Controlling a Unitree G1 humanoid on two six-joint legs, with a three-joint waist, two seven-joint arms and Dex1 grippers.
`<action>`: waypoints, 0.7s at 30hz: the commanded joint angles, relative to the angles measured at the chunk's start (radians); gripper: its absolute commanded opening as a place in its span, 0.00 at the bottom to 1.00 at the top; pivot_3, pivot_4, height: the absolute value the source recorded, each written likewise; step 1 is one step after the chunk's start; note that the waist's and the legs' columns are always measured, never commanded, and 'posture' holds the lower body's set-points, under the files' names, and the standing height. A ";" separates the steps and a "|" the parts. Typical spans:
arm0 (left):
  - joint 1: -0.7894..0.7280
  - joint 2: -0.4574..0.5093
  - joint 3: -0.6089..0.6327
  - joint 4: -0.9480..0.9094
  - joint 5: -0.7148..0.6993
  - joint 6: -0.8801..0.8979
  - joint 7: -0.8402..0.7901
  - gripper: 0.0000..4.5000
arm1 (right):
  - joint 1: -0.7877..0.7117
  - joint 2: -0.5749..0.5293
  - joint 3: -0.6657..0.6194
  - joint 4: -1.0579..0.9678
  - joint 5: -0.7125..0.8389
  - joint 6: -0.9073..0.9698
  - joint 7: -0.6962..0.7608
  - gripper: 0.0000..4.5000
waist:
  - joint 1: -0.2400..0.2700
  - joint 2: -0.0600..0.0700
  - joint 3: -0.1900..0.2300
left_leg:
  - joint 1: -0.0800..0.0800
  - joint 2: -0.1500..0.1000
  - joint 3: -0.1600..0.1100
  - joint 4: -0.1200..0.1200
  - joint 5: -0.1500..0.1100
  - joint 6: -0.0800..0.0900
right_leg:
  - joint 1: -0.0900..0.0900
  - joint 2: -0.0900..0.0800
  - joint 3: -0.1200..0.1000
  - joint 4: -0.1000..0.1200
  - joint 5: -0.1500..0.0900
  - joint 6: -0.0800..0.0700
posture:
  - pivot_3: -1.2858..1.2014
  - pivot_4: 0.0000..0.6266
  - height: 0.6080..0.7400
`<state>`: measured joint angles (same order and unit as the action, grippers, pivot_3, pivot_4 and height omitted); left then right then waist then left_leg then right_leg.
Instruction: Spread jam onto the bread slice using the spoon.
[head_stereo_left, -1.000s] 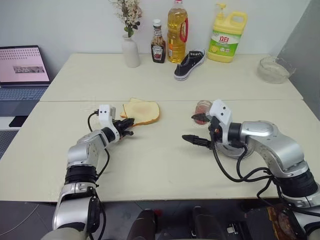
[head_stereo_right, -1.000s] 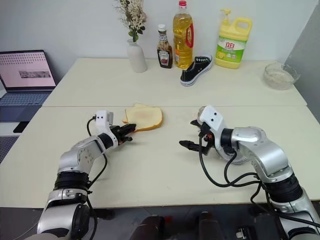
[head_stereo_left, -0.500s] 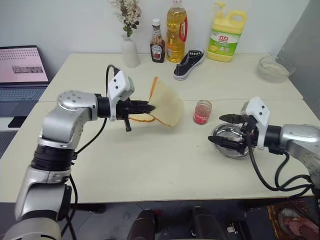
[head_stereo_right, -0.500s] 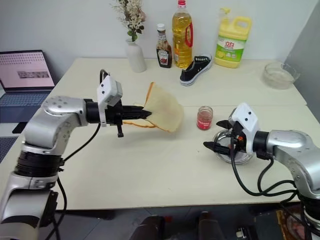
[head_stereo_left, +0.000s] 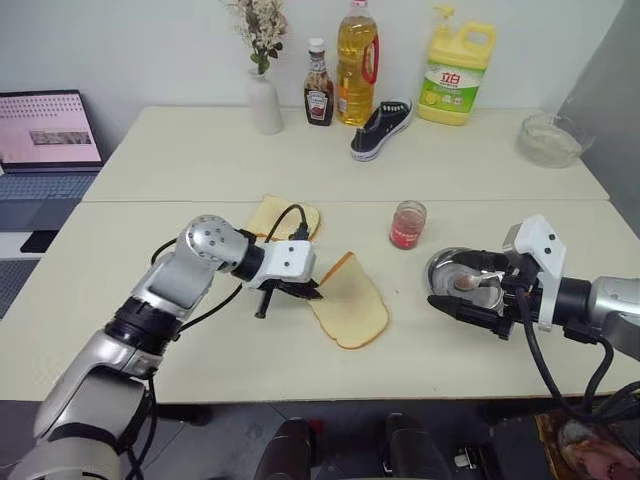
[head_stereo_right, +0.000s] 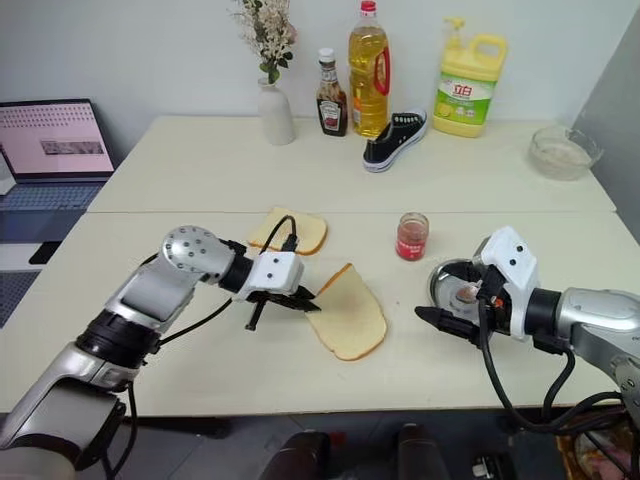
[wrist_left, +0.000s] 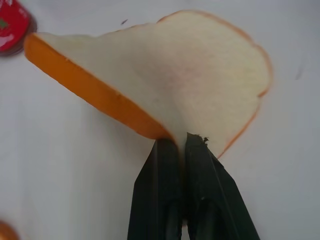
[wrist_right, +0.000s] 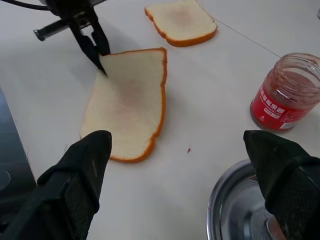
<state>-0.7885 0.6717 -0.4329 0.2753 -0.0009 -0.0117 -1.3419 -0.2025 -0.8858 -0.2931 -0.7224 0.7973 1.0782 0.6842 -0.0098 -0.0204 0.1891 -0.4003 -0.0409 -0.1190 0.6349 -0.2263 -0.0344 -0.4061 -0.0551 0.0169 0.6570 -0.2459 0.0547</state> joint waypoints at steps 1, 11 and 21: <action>-0.074 -0.052 0.009 0.117 0.069 -0.136 0.073 0.01 | -0.008 -0.010 -0.011 -0.009 0.011 -0.018 -0.014 1.00 | 0.004 0.000 0.000 | 0.000 0.000 0.000 0.000 0.000 0.000 | 0.000 0.000 0.000 0.000 0.000 0.000 | 0.52 0.24 1.00; -0.142 -0.121 -0.030 0.348 0.214 -0.398 0.133 0.01 | -0.009 -0.019 0.004 0.008 0.005 -0.040 -0.024 1.00 | 0.003 0.000 0.000 | 0.000 0.000 -0.001 0.000 0.000 0.000 | 0.000 0.001 -0.001 0.001 0.000 0.000 | 0.52 0.24 1.00; -0.183 -0.198 -0.006 0.472 0.235 -0.501 0.224 0.16 | 0.003 -0.023 0.011 0.010 0.001 -0.058 -0.033 1.00 | 0.003 0.000 0.000 | 0.000 -0.001 -0.001 0.000 0.000 0.000 | 0.000 0.001 -0.001 0.001 0.000 0.000 | 0.52 0.24 1.00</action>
<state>-0.9451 0.4754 -0.4656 0.7506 0.2431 -0.4957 -1.1237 -0.2004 -0.8959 -0.2723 -0.7006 0.8025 1.0404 0.6522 -0.0073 -0.0204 0.1891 -0.3999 -0.0422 -0.1198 0.6349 -0.2264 -0.0342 -0.4062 -0.0543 0.0160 0.6584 -0.2458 0.0550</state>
